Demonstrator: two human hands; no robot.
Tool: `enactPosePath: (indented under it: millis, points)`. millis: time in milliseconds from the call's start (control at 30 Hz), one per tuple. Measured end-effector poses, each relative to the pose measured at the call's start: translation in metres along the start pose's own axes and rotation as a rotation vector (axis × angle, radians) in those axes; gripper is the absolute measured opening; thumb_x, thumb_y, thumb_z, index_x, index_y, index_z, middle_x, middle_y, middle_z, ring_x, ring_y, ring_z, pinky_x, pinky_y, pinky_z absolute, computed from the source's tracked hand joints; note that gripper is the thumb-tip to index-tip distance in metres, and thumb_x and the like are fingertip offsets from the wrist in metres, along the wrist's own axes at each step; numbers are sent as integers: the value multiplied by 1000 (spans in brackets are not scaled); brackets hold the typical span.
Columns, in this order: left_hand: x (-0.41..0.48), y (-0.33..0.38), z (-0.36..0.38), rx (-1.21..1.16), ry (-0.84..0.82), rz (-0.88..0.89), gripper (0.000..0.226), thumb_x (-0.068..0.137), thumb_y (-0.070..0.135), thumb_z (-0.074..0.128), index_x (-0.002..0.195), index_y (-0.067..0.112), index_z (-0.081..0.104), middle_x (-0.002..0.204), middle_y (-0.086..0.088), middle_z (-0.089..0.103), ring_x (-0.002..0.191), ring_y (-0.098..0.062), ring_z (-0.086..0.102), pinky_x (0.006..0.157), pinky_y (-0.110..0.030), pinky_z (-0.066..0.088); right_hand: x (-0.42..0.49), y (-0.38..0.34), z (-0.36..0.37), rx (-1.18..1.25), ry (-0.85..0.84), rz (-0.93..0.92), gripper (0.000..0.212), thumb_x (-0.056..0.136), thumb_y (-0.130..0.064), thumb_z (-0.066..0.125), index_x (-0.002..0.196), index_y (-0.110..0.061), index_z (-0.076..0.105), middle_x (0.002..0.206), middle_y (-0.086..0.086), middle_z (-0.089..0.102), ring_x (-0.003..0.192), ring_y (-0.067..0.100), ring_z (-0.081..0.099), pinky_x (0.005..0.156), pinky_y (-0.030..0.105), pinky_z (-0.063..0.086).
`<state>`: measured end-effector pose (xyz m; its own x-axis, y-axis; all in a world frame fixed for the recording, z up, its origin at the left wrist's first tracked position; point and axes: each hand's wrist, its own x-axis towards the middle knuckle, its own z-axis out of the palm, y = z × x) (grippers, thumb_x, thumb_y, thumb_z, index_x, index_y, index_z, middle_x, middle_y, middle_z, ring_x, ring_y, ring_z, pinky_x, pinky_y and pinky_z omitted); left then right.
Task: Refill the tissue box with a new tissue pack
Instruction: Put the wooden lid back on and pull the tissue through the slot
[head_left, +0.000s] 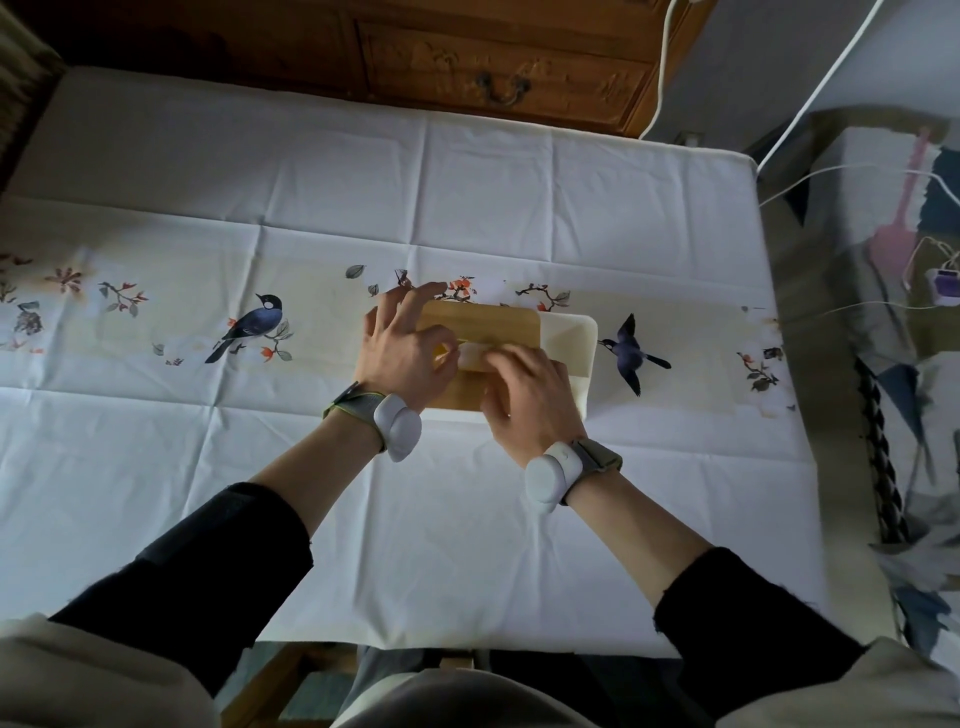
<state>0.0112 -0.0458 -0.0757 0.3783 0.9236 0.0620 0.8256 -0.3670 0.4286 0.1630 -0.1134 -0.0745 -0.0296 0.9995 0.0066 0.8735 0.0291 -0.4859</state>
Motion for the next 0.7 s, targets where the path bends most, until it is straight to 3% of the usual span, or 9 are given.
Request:
enactPosePath:
  millis: [167, 267, 433, 600, 700]
  points:
    - [-1, 1, -5, -62, 2, 20, 8, 73, 23, 69, 74, 16, 71, 121, 2, 62, 122, -32, 47, 98, -44, 36, 16, 4, -6, -87, 25, 49, 32, 77, -27, 63, 105, -13, 60, 106, 10, 61, 98, 33, 55, 79, 41, 44]
    - [-1, 2, -8, -94, 8, 29, 6, 72, 22, 68, 75, 18, 70, 103, 4, 69, 111, -28, 55, 99, -43, 35, 23, 1, -6, -123, 8, 22, 24, 76, -31, 65, 92, -14, 63, 101, 8, 60, 96, 31, 54, 76, 39, 43]
    - [-1, -2, -9, -107, -20, -6, 14, 76, 30, 60, 83, 21, 68, 85, 3, 70, 99, -25, 59, 102, -44, 34, 32, 4, -10, -129, -17, 59, 14, 82, -29, 62, 83, -16, 67, 93, 6, 62, 95, 31, 54, 78, 38, 41]
    - [-3, -9, -9, -63, -26, -42, 23, 74, 29, 62, 96, 25, 65, 92, 10, 70, 109, -25, 55, 104, -45, 29, 29, 9, -15, -58, -28, 59, 19, 90, -27, 53, 90, -16, 68, 91, 6, 67, 93, 30, 55, 79, 39, 42]
    - [-3, -6, -8, 15, -51, -55, 36, 68, 48, 63, 99, 30, 63, 105, 12, 67, 113, -25, 51, 104, -49, 28, 27, 11, -18, -14, 6, 69, 18, 90, -25, 54, 90, -15, 68, 89, 6, 69, 90, 30, 56, 79, 42, 45]
